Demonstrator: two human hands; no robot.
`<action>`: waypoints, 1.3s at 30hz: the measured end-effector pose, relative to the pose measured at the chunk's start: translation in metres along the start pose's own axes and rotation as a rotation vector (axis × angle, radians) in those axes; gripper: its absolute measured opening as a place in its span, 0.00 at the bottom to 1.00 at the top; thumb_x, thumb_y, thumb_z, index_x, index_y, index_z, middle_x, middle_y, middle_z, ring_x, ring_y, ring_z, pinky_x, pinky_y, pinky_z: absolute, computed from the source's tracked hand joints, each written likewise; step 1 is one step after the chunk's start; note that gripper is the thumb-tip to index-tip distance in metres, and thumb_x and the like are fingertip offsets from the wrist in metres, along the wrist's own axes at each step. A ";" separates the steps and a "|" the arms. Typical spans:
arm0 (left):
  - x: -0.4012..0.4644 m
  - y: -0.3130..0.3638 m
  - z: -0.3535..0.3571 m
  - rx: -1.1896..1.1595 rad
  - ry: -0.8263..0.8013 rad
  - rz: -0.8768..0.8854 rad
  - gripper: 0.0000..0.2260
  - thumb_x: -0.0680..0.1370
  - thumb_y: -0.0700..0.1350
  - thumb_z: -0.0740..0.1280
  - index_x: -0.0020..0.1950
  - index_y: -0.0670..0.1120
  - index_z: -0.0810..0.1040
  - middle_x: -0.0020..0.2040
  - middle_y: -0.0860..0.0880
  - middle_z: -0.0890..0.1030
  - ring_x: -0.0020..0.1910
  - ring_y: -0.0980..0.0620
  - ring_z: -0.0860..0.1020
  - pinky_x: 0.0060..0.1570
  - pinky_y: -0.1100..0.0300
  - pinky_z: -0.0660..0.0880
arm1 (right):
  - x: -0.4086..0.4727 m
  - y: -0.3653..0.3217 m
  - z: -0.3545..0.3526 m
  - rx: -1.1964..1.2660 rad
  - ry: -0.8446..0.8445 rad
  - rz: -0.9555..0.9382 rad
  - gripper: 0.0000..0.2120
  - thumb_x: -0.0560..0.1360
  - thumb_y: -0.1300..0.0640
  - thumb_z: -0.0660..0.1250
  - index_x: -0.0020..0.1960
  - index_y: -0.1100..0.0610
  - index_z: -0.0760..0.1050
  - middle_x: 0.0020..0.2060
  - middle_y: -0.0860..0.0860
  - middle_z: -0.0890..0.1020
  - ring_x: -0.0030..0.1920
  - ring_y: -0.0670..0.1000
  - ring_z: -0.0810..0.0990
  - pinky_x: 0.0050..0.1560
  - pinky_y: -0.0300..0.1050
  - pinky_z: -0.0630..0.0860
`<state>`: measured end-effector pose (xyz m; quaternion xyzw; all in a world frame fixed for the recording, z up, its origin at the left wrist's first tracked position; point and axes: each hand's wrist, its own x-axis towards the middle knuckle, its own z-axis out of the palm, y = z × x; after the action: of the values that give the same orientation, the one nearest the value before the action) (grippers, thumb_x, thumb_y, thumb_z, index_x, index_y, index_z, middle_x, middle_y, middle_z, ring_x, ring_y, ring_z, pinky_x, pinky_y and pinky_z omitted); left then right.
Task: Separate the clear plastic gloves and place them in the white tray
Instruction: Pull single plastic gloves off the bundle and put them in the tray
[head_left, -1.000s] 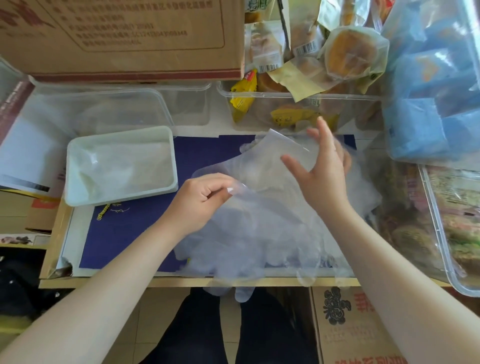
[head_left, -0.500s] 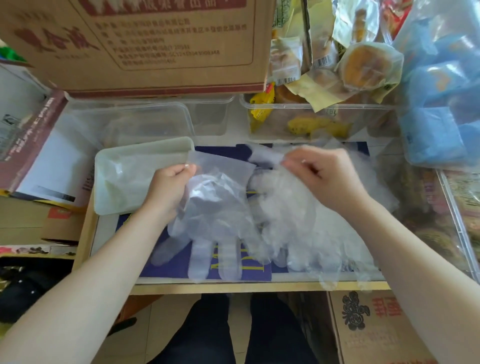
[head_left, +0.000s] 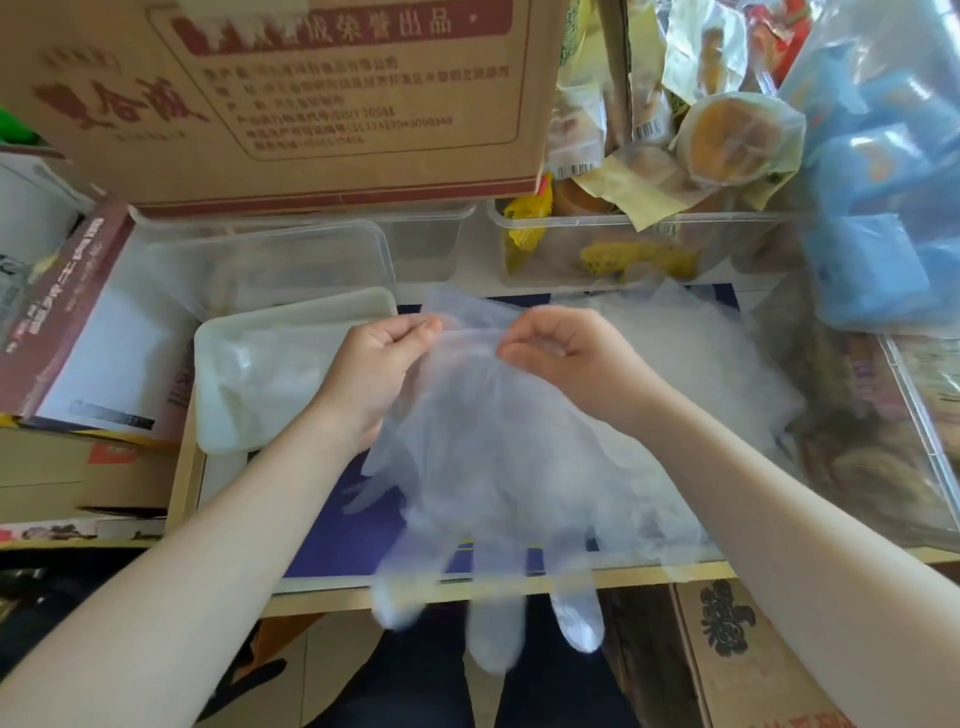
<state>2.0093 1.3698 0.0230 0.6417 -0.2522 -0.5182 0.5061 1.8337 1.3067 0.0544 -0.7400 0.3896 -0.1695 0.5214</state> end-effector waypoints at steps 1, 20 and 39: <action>-0.002 -0.001 0.000 -0.021 -0.012 -0.003 0.08 0.78 0.40 0.63 0.45 0.47 0.82 0.38 0.53 0.84 0.38 0.56 0.81 0.48 0.58 0.76 | 0.003 0.007 0.002 -0.119 0.082 -0.011 0.02 0.74 0.60 0.69 0.43 0.54 0.79 0.44 0.44 0.78 0.49 0.41 0.75 0.53 0.42 0.68; -0.010 0.000 0.002 0.096 -0.160 0.228 0.12 0.77 0.33 0.63 0.49 0.51 0.68 0.51 0.53 0.80 0.39 0.57 0.80 0.41 0.62 0.76 | 0.018 0.024 -0.008 0.071 0.097 0.170 0.06 0.75 0.59 0.68 0.52 0.55 0.79 0.33 0.49 0.73 0.34 0.46 0.71 0.37 0.40 0.70; 0.001 0.014 -0.038 1.129 -0.303 -0.134 0.18 0.69 0.54 0.74 0.30 0.42 0.74 0.25 0.53 0.69 0.27 0.54 0.65 0.30 0.60 0.61 | 0.015 0.026 -0.025 0.065 0.133 0.230 0.21 0.76 0.59 0.66 0.28 0.52 0.62 0.19 0.42 0.60 0.23 0.43 0.58 0.24 0.33 0.55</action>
<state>2.0476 1.3790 0.0337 0.7453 -0.5176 -0.4202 0.0105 1.8166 1.2758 0.0383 -0.6605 0.4997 -0.1696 0.5341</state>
